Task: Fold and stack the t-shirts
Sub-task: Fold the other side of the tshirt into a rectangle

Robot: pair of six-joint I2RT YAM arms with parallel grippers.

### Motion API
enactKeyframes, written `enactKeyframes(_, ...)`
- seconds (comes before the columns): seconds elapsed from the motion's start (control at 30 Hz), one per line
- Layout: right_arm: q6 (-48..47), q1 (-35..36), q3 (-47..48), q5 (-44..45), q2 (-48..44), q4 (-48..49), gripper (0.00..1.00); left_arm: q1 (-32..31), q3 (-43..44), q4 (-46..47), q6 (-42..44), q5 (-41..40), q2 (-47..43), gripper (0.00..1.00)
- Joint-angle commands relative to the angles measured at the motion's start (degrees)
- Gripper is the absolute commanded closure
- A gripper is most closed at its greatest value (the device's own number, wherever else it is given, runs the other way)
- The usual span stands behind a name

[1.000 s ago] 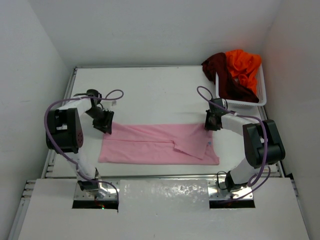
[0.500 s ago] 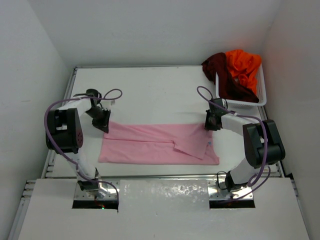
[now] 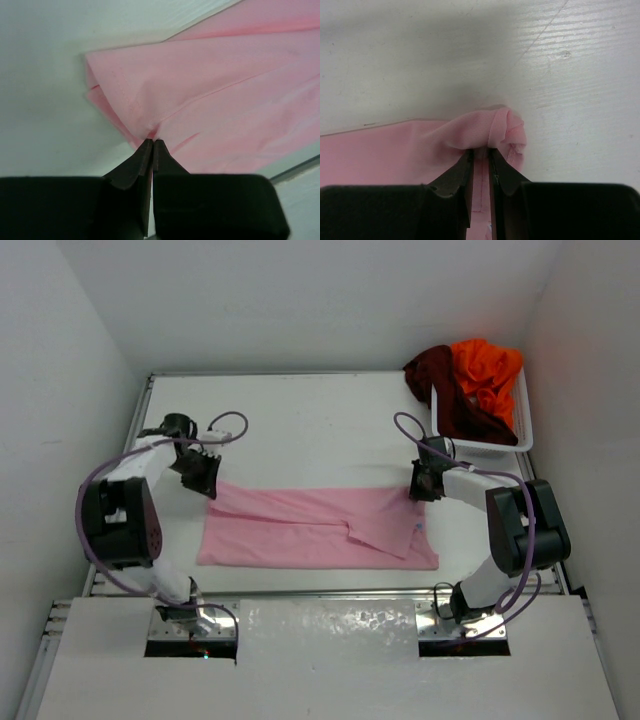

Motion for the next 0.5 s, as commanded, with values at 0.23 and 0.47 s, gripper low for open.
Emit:
enactKeyframes(0.23,-0.83,-0.29,-0.64,0.98,1.27,-1.23,0.85,-0.26,-15.99,2.24,19.65,-0.83,-11.26,1.0)
enactKeyframes(0.47,-1.0,-0.37,-0.64,0.98,1.1,-1.32,0.85,-0.26,-15.38,3.83,20.09,-4.34,-9.94,1.0)
